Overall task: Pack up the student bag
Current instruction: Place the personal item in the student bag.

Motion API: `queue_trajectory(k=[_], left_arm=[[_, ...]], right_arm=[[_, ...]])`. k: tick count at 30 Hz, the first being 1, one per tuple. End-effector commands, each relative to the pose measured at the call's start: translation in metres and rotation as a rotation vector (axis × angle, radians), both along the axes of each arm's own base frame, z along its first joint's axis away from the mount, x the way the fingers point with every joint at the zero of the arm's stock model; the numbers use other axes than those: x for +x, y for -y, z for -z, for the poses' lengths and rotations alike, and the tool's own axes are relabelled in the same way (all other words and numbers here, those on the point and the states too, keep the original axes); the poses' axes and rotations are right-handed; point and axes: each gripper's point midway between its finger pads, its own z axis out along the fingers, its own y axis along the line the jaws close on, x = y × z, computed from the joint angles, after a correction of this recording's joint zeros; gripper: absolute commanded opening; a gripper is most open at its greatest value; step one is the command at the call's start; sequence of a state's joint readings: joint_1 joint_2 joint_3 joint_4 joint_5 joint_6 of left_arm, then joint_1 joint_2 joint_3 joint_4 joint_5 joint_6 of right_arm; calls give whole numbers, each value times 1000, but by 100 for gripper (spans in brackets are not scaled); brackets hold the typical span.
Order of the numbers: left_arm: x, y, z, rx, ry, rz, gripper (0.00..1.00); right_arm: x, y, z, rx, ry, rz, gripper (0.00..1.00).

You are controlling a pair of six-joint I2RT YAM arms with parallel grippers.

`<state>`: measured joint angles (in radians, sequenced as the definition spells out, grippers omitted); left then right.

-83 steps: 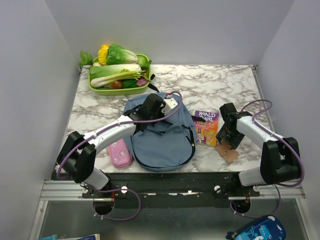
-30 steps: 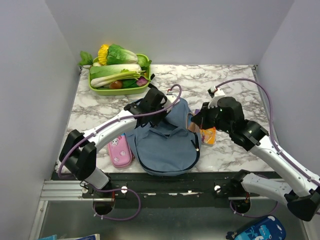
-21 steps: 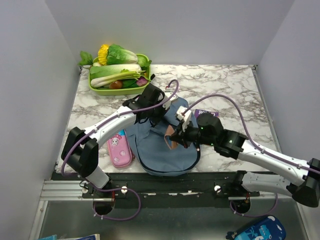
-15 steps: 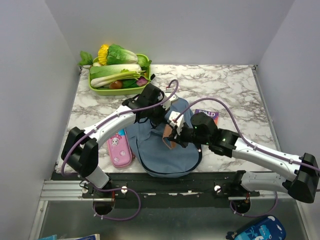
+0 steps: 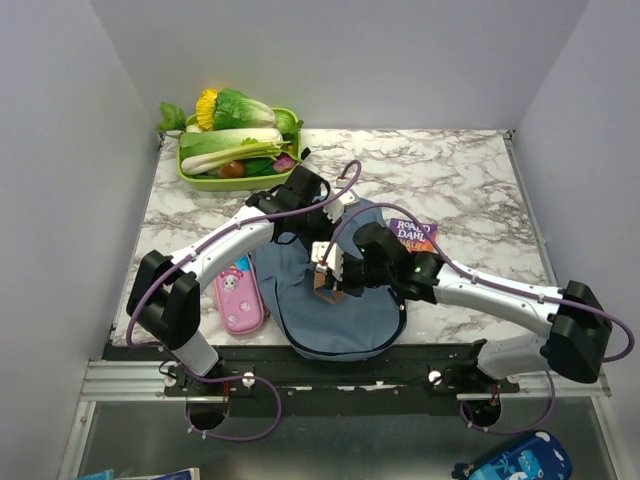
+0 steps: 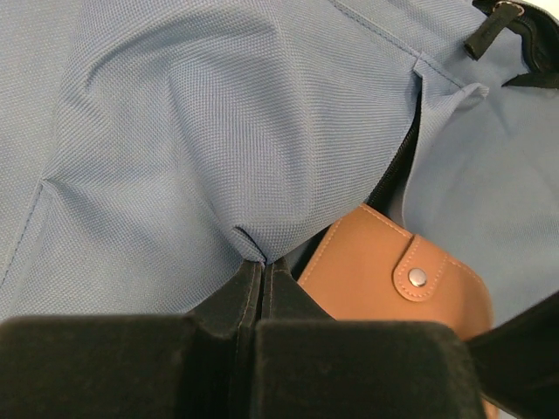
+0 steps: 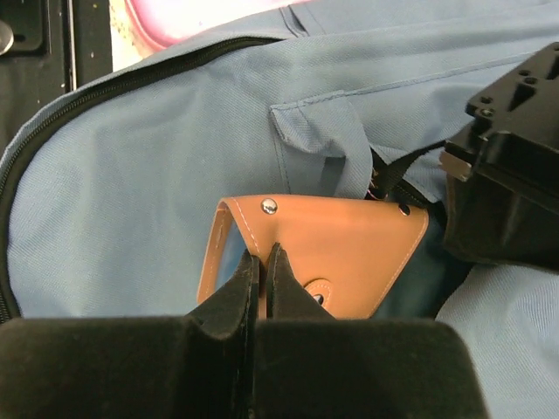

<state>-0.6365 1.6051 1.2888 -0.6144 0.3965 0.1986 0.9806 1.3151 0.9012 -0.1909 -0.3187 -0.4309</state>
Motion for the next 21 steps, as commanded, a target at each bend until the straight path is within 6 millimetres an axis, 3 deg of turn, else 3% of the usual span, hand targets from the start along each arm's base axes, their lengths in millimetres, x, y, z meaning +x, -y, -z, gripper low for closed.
queue_trajectory(k=[1,7,12,21], left_arm=[[-7,8,-20,-50,1,68,0],[-10,5,-17,-40,-13,55,2],[-15,4,-14,-46,-26,59,2],[-18,1,-10,-34,-37,63,2]], right_arm=[[-2,-3,12,-99,1,-78,1],[13,7,19,-208,93,-91,1],[31,23,43,-354,163,-65,1],[78,36,34,-447,426,31,1]])
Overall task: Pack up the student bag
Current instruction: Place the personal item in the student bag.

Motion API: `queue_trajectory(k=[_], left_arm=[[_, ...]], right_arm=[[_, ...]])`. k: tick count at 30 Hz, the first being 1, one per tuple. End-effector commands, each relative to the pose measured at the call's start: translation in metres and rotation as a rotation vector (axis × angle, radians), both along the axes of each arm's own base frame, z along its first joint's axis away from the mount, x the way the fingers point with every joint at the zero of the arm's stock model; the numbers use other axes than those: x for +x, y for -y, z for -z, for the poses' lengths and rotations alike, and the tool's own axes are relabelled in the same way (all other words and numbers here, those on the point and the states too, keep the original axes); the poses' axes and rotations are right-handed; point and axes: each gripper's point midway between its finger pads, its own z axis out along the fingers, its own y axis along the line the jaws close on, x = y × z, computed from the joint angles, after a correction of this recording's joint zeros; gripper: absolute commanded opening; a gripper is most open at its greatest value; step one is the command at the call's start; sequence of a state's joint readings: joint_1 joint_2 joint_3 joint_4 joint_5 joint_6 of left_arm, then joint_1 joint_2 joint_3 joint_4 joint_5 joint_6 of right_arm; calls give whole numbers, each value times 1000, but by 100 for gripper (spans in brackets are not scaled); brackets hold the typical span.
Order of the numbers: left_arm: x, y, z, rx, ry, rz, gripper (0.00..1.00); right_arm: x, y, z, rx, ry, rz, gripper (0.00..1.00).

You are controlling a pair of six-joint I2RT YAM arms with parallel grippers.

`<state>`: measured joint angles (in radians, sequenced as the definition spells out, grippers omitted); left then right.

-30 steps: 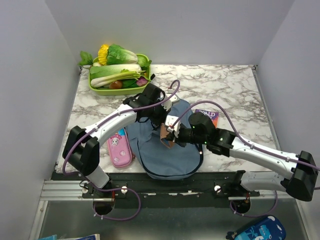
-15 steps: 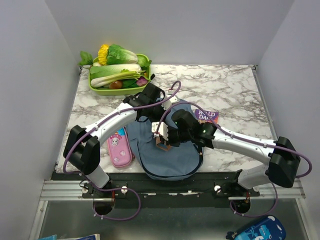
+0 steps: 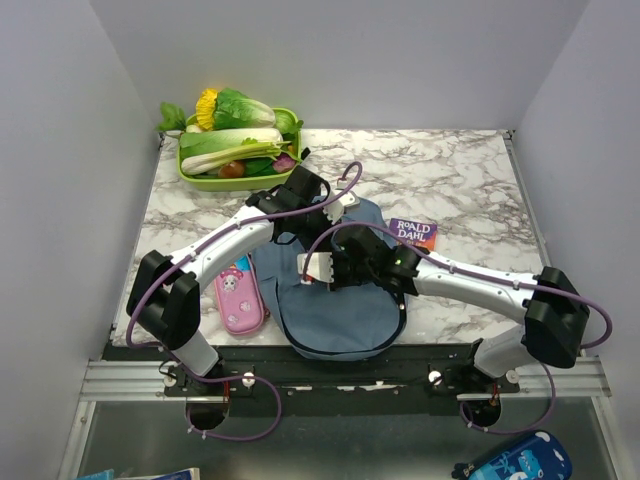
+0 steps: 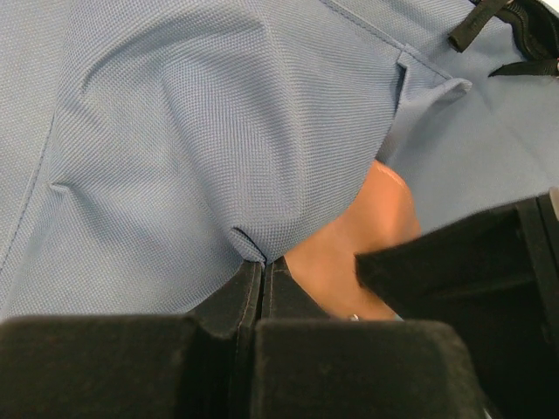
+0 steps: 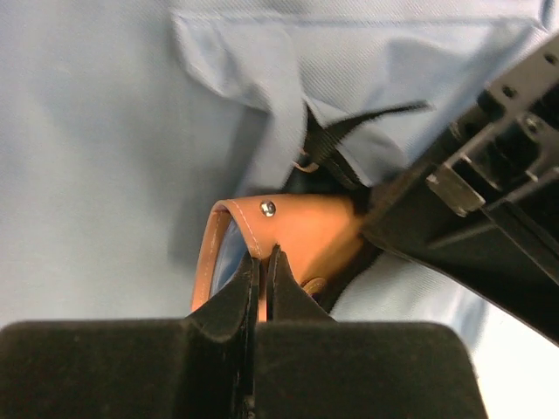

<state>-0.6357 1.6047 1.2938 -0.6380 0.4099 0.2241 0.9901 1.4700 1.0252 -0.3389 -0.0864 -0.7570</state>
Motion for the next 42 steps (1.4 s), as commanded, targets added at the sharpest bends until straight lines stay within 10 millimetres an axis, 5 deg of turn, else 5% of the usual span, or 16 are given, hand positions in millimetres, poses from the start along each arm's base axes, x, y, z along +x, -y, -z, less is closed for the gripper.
queue_trajectory(k=[1,5,9,13,20,24,29,35,42], left_arm=[[-15,3,-10,-42,-33,41,2],[-18,3,-9,-47,-44,51,2],[-20,3,-11,-51,-45,59,2],[-18,1,-9,-39,-40,53,2],[-15,2,-5,-28,-43,51,2],[-13,2,-6,-27,-39,47,2],[-15,2,-9,-28,-46,51,2],[-30,4,-26,-47,-78,156,4],[-35,3,-28,-37,-106,184,6]], right_arm=[[33,22,9,-143,178,58,1],[54,23,19,-178,269,119,1],[90,25,2,-155,427,306,12],[69,0,-22,91,276,351,32],[17,-5,-50,343,27,314,35],[-1,-4,-53,423,-47,303,49],[-7,2,-29,432,-121,365,47],[-16,-6,-25,559,-257,442,23],[13,-9,0,562,-231,595,20]])
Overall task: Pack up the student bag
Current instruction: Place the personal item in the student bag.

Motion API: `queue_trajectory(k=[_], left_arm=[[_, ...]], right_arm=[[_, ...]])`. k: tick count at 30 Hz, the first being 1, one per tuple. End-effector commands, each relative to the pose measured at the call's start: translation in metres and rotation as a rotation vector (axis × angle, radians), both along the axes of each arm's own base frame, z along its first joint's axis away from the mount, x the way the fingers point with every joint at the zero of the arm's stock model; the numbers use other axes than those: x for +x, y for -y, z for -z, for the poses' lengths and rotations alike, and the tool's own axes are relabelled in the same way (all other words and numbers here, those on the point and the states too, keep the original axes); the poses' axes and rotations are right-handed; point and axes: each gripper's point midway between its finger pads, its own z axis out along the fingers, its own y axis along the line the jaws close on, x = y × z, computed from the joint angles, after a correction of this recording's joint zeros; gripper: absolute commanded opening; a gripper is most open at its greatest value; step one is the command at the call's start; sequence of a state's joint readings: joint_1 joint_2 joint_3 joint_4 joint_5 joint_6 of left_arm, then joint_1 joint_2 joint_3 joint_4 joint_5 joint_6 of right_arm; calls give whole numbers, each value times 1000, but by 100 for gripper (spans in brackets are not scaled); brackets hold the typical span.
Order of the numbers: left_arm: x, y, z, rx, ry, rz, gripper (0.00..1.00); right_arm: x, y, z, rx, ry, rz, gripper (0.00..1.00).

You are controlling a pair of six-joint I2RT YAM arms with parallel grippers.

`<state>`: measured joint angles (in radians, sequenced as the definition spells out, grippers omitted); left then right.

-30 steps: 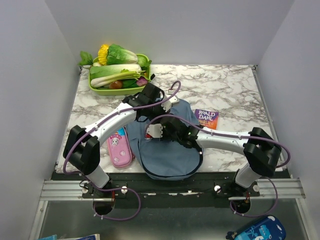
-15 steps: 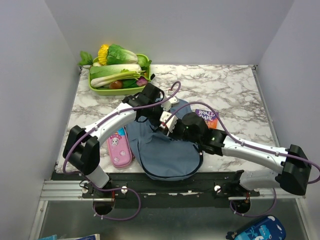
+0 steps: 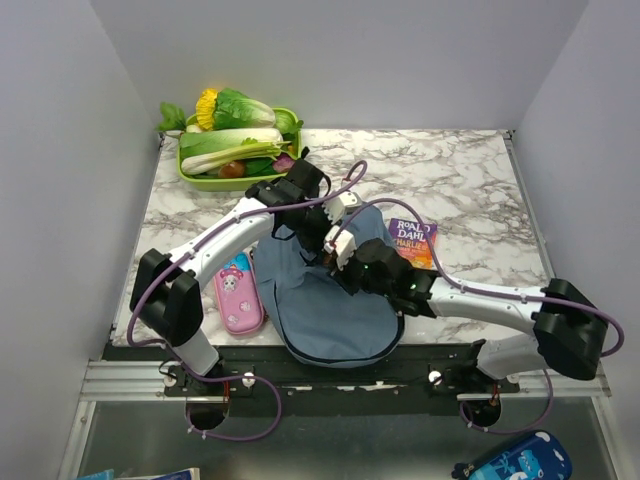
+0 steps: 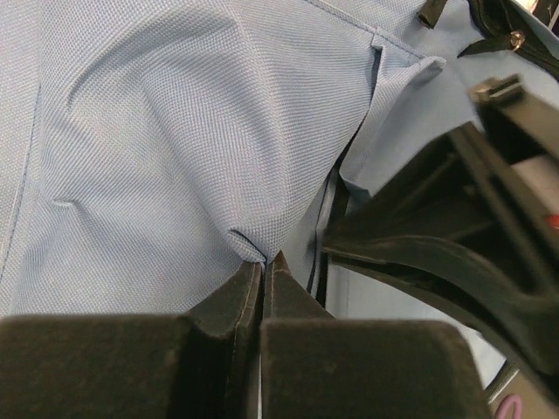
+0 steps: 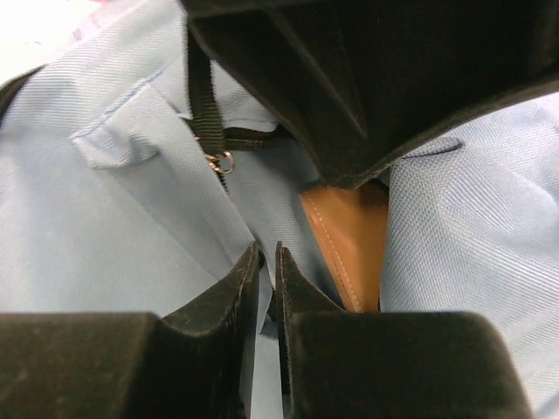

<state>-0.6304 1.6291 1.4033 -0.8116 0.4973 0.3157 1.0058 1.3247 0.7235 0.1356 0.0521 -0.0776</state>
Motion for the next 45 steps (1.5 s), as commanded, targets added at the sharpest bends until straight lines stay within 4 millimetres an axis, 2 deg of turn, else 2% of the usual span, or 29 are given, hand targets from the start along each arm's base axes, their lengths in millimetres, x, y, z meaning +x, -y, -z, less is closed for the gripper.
queue_trajectory(k=[1,5,8,11,12,14,15,17,19,21,22,25,26,27,29,30,32,33,34,35,36,37,38,41,43,44,45], left_arm=[[-20,3,-11,-39,-57,72,6],[-22,1,-10,-33,-58,76,6],[-22,0,-9,-30,-56,76,6],[-20,0,-8,-34,-41,70,9],[-19,0,-9,-38,-31,62,11],[-16,-1,-8,-31,-21,45,23],[-15,-1,-9,-29,-17,37,45],[-10,-4,-12,-32,-6,15,51],[-4,-4,-19,-49,15,-8,79],[4,-9,-28,-73,23,-37,97],[9,-9,-38,-92,34,-49,99],[26,-21,-65,-161,40,-107,99],[30,-25,-72,-180,42,-119,99],[30,-27,-83,-214,41,-119,99],[42,-46,-98,-251,57,-177,99],[44,-53,-107,-272,69,-193,99],[48,-70,-113,-301,71,-232,99],[46,-76,-117,-309,80,-239,99],[44,-79,-113,-310,73,-243,99],[45,-86,-112,-320,73,-259,99],[42,-89,-113,-326,79,-261,99],[38,-91,-105,-325,61,-264,99],[36,-92,-103,-331,57,-263,99],[25,-93,-94,-340,25,-254,96],[21,-97,-89,-343,12,-259,91],[20,-99,-87,-345,10,-263,90],[20,-101,-87,-351,6,-269,88]], right_arm=[[25,-4,13,28,-7,133,20],[37,-2,30,6,-23,207,18],[59,14,31,-14,34,326,18],[84,29,2,-7,183,442,25],[92,30,-15,40,225,477,28],[97,34,-30,70,248,508,28],[95,32,-46,124,259,496,28],[80,24,-47,178,224,412,29],[63,19,-54,236,200,327,33],[50,18,-54,236,168,275,37],[42,16,-64,261,164,240,38],[18,9,-72,275,154,156,43],[14,9,-84,320,134,157,45],[12,11,-81,303,114,154,47],[2,6,-84,307,71,108,53],[-3,7,-86,289,42,99,63],[-13,4,-92,310,-20,69,68],[-18,7,-96,335,-51,78,76],[-13,10,-98,370,-73,138,100],[-9,14,-98,441,-156,236,100],[-4,21,-87,424,-182,305,100],[-6,14,-77,395,-215,254,100],[3,14,-77,371,-192,244,98],[16,2,-89,324,-118,227,92],[21,-6,-90,261,-74,219,89],[27,-18,-91,220,-50,193,87],[28,-21,-87,183,-61,182,80]])
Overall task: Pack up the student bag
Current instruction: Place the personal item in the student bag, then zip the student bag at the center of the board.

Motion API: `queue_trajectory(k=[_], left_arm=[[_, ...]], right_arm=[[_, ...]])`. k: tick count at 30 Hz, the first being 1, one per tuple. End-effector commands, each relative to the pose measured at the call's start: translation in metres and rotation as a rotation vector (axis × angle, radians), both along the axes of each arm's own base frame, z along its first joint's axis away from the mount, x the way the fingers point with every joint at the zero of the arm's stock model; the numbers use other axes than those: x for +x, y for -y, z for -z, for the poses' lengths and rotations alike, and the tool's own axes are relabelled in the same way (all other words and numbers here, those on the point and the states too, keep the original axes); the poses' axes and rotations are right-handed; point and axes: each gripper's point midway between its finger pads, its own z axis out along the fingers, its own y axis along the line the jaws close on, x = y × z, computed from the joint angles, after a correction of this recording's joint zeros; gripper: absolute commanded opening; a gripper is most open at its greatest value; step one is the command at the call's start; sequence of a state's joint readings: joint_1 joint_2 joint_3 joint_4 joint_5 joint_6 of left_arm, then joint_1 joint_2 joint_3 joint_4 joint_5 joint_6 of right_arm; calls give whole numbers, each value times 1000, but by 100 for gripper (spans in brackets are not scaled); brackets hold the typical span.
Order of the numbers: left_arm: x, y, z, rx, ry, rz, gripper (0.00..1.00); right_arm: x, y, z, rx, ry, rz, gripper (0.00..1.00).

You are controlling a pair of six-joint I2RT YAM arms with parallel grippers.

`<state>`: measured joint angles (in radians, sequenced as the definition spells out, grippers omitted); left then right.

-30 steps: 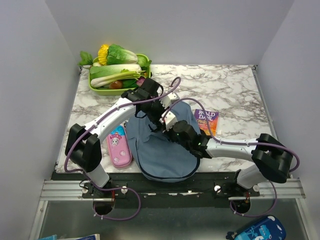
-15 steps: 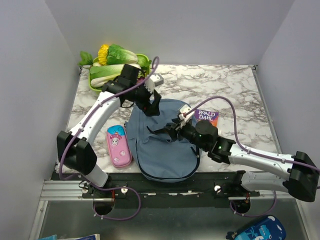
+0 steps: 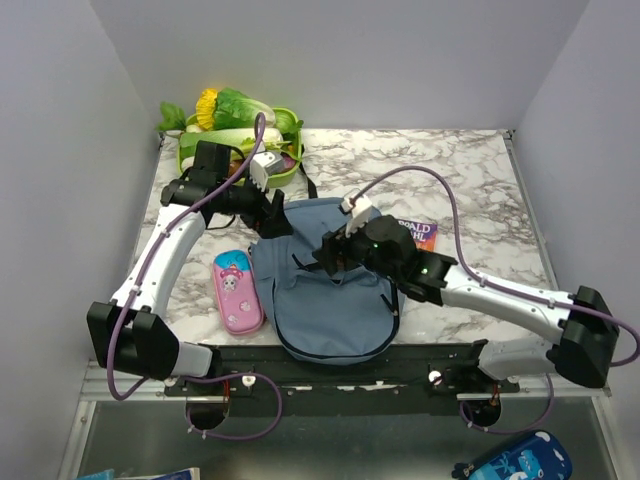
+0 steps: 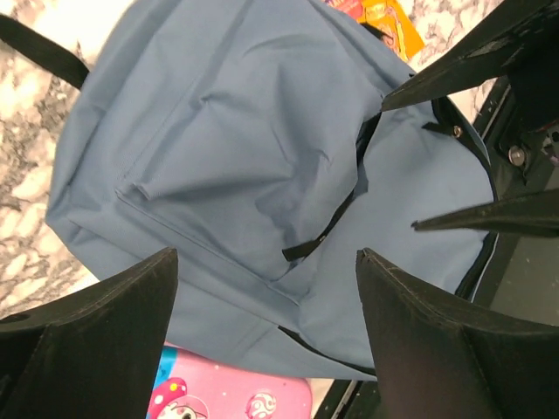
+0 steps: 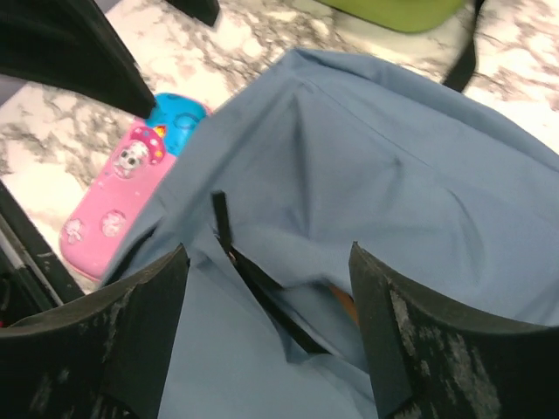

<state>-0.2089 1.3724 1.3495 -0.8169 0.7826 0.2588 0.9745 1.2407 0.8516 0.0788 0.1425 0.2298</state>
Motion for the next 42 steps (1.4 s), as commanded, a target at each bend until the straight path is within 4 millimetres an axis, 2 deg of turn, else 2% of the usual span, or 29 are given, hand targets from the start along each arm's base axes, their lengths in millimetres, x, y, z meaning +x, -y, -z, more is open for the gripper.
queue_trajectory(k=[1,2,3,5,6,10,13,17,20,28,36,42], left_arm=[[-10,-8,4,-57,-37,3,87],[-9,-11,5,-61,-40,-7,85],[-8,-15,5,-65,-40,-17,82],[-5,-24,11,-67,-59,-53,80],[-5,-27,12,-66,-61,-62,77],[-9,-37,22,-52,-79,-83,73],[-11,-39,28,-41,-86,-88,69],[-13,-39,32,-41,-98,-88,66],[-14,-40,36,-41,-111,-88,64],[-15,-41,36,-31,-100,-82,64],[-15,-41,40,-22,-107,-74,64],[-16,-42,43,-16,-109,-70,64]], right_arm=[[9,-24,-7,-131,37,-63,75],[10,-41,-4,-155,27,-121,69],[8,-44,4,-194,1,-151,56],[2,-57,16,-229,-40,-219,46],[-2,-62,29,-248,-72,-248,42],[-14,-66,54,-278,-86,-265,42],[-22,-69,63,-275,-86,-279,46],[-19,-68,70,-283,-62,-260,51],[-16,-73,69,-265,-40,-253,59],[7,-76,81,-322,-25,-156,61],[11,-87,84,-298,-44,-146,47],[14,-88,84,-289,-52,-118,32]])
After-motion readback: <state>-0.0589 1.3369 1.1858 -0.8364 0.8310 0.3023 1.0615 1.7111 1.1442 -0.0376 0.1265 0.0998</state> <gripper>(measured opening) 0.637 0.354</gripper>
